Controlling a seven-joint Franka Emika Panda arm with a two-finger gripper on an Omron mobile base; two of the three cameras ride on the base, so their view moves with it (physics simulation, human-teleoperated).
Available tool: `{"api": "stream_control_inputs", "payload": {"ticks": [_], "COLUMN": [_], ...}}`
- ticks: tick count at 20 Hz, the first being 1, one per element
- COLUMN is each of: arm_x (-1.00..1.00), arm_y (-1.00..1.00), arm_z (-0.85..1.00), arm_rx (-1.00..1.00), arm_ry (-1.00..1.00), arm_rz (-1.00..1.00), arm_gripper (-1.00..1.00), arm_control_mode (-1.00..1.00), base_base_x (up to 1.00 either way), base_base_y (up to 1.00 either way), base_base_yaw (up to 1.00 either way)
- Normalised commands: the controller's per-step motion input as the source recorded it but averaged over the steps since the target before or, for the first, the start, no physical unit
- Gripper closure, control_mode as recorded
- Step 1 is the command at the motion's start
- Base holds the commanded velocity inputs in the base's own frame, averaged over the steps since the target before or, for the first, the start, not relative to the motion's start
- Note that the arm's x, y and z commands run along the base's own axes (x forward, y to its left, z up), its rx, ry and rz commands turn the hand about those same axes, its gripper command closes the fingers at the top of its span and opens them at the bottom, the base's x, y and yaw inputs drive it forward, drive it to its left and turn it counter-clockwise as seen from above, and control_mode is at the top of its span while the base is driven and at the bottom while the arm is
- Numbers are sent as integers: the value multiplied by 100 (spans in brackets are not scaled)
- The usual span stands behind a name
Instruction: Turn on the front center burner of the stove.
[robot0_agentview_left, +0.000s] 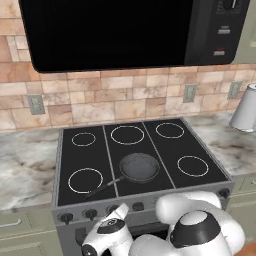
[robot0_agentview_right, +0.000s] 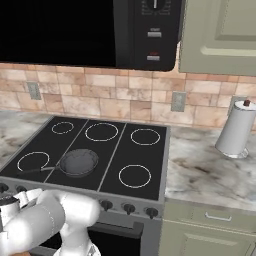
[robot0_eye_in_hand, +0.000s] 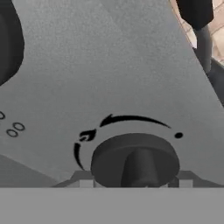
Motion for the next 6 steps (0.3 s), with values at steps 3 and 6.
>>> {"api": "stream_control_inputs", "payload": {"ticks": [3,6], "arm_x": [1,0], "arm_y": [28,29], "arm_z": [0,0], "arm_rx": [-32,-29], "arm_ry": [0,-1], "arm_rz": [0,0], "arm_gripper": [100,100], "arm_control_mode": [-100,-100], "base_base_x": [0,0], "base_base_y": [0,0], "base_base_yaw": [0,0]}}
